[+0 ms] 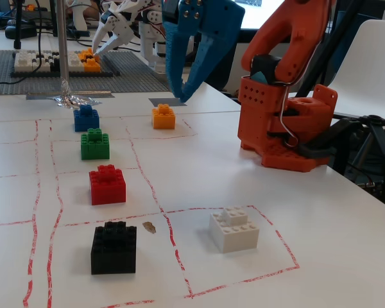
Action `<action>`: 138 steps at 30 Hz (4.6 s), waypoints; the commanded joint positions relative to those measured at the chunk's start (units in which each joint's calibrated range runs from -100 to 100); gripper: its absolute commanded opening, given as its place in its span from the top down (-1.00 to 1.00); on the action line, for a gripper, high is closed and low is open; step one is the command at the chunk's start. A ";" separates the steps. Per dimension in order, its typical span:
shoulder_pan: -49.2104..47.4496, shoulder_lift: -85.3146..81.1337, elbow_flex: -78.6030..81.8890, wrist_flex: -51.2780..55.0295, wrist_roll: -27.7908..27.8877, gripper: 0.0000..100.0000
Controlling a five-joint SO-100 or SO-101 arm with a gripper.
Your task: Grab the block and put it in the grey marker
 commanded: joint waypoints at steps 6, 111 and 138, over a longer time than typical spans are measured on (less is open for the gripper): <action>-5.04 15.33 -22.59 3.48 -2.83 0.88; 76.04 15.76 -17.78 8.37 37.80 1.00; 111.41 48.50 -37.82 -12.03 52.01 1.00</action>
